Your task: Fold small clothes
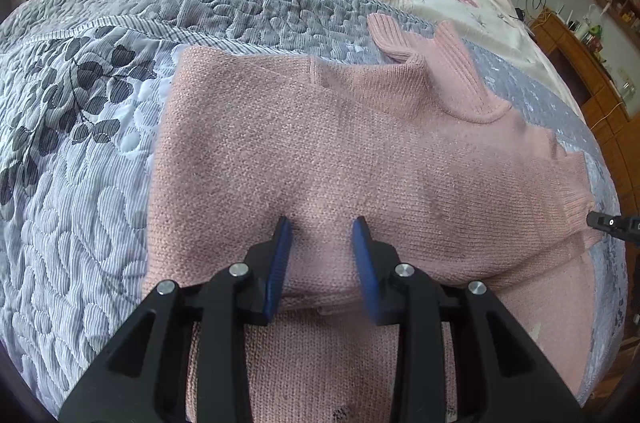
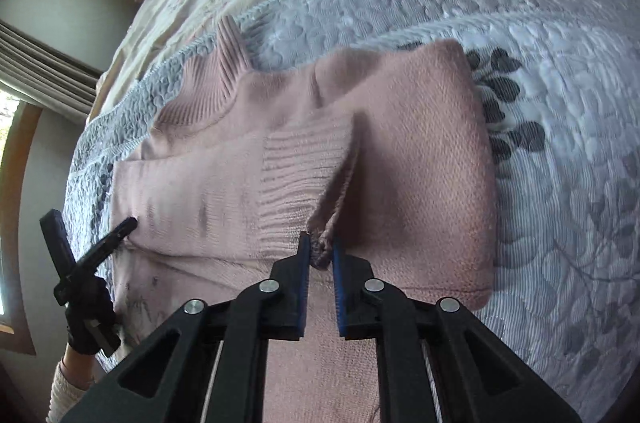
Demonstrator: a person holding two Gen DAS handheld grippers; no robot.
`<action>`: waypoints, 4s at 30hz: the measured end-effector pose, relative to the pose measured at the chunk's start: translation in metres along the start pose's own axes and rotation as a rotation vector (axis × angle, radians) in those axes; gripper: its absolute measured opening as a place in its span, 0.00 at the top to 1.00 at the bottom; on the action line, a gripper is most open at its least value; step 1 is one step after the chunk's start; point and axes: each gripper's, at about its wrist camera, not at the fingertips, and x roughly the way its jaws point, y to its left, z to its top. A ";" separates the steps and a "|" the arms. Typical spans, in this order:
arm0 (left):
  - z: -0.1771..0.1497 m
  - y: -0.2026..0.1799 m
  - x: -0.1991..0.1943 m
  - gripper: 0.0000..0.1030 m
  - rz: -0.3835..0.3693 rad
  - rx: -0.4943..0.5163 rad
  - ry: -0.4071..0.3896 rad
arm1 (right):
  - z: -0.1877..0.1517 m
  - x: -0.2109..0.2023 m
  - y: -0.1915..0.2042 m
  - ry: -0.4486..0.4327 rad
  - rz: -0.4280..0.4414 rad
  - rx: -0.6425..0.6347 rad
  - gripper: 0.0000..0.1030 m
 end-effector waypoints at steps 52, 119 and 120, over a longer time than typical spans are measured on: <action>0.188 -0.075 0.133 0.66 -0.105 0.006 0.093 | 0.216 0.148 0.119 -0.061 0.003 -0.188 0.51; -0.059 -0.035 -0.073 0.49 -0.161 0.048 0.061 | -0.092 -0.044 0.052 -0.141 0.209 -0.222 0.72; -0.079 -0.036 -0.092 0.47 -0.114 0.070 0.040 | -0.117 -0.061 0.047 -0.158 0.201 -0.219 0.68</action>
